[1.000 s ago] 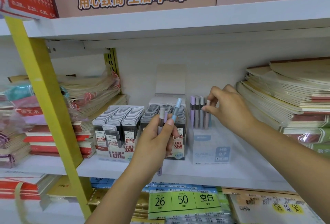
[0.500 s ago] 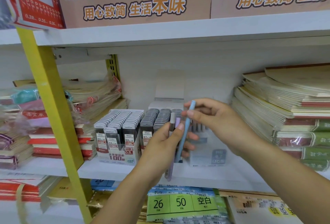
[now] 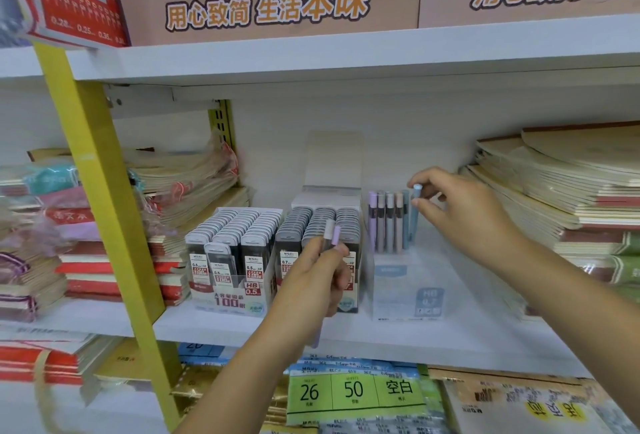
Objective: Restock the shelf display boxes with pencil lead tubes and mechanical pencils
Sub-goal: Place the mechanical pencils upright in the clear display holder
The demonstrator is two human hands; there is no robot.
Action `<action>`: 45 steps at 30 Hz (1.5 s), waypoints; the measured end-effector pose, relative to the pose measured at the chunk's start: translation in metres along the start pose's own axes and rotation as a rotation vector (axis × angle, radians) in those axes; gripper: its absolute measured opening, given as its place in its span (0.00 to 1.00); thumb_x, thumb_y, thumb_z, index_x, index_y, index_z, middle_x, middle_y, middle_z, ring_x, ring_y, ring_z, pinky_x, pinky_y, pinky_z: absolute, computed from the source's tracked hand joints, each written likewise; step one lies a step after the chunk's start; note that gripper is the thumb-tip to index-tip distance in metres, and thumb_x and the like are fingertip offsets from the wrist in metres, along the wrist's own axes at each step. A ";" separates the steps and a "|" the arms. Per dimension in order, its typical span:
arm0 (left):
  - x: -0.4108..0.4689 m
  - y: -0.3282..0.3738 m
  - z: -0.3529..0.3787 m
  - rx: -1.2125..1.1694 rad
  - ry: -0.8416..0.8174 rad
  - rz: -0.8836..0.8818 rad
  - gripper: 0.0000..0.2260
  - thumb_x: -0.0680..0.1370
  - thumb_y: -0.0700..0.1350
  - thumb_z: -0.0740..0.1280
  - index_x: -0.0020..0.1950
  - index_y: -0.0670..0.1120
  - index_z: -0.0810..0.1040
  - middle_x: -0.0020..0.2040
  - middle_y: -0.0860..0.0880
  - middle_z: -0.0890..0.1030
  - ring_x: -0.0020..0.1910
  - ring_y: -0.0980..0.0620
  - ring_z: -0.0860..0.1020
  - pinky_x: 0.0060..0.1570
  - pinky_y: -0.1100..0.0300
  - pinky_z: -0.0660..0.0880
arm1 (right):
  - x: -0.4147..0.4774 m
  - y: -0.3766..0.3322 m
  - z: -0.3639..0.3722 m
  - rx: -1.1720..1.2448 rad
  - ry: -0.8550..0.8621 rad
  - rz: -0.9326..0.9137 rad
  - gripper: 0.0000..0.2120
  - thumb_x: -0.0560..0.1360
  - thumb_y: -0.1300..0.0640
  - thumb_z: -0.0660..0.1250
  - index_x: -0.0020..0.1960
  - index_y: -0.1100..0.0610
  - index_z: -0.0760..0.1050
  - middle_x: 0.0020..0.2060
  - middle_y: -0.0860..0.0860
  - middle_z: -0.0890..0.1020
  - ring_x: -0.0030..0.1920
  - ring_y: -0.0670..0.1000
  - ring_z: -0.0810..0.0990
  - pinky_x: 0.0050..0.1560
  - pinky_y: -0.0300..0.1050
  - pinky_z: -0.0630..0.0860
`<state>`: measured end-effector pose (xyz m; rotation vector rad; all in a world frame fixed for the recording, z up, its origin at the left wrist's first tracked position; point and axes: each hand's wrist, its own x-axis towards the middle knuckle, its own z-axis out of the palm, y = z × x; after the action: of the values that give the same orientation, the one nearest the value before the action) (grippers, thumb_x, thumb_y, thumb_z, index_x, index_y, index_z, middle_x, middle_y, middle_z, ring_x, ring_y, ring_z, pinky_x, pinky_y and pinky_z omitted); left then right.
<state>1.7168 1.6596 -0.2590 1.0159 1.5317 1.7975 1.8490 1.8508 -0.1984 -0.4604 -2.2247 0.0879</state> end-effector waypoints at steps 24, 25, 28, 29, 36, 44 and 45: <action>-0.006 -0.001 -0.006 0.086 -0.073 0.142 0.10 0.84 0.53 0.59 0.54 0.60 0.80 0.37 0.52 0.80 0.29 0.56 0.68 0.33 0.60 0.68 | -0.007 -0.021 0.008 -0.074 0.084 0.056 0.07 0.76 0.52 0.68 0.51 0.53 0.82 0.45 0.48 0.71 0.53 0.52 0.69 0.51 0.40 0.62; -0.006 0.000 -0.004 0.071 -0.090 0.147 0.10 0.84 0.53 0.59 0.54 0.60 0.80 0.37 0.53 0.79 0.29 0.56 0.68 0.32 0.60 0.67 | -0.011 -0.033 0.006 0.000 0.081 0.010 0.08 0.76 0.51 0.66 0.50 0.52 0.82 0.44 0.47 0.72 0.52 0.50 0.70 0.51 0.38 0.62; -0.005 0.002 0.004 0.062 -0.148 0.160 0.11 0.80 0.57 0.61 0.53 0.57 0.81 0.37 0.52 0.79 0.29 0.57 0.68 0.30 0.58 0.64 | -0.020 -0.064 0.002 0.375 -0.145 0.023 0.06 0.77 0.50 0.65 0.48 0.44 0.81 0.43 0.43 0.78 0.48 0.38 0.72 0.49 0.26 0.63; -0.006 0.002 0.006 0.073 -0.164 0.164 0.11 0.79 0.57 0.61 0.52 0.55 0.81 0.38 0.52 0.79 0.29 0.57 0.68 0.30 0.58 0.64 | -0.022 -0.071 0.001 0.496 -0.228 0.055 0.06 0.77 0.52 0.66 0.46 0.44 0.81 0.42 0.43 0.80 0.47 0.36 0.74 0.49 0.25 0.65; -0.007 -0.001 0.000 0.100 -0.142 0.132 0.11 0.82 0.56 0.58 0.53 0.61 0.80 0.43 0.49 0.85 0.36 0.52 0.82 0.39 0.56 0.81 | -0.013 -0.061 -0.013 1.020 0.097 0.334 0.04 0.80 0.58 0.63 0.47 0.55 0.76 0.38 0.49 0.85 0.38 0.46 0.83 0.40 0.39 0.78; -0.008 -0.010 -0.015 0.095 -0.048 0.047 0.10 0.83 0.54 0.60 0.49 0.59 0.80 0.31 0.54 0.73 0.24 0.57 0.63 0.25 0.62 0.60 | -0.002 -0.038 0.002 0.525 0.045 0.134 0.05 0.78 0.56 0.65 0.46 0.46 0.74 0.40 0.47 0.83 0.42 0.50 0.83 0.48 0.56 0.81; -0.007 -0.010 -0.015 0.058 -0.059 0.048 0.10 0.83 0.52 0.60 0.49 0.57 0.81 0.31 0.53 0.73 0.23 0.57 0.63 0.25 0.63 0.61 | -0.003 -0.038 0.007 0.505 0.014 0.127 0.06 0.78 0.57 0.66 0.46 0.46 0.74 0.40 0.47 0.83 0.42 0.50 0.83 0.50 0.57 0.80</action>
<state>1.7078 1.6475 -0.2708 1.1324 1.5437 1.7484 1.8339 1.8152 -0.1971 -0.3170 -2.0579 0.6926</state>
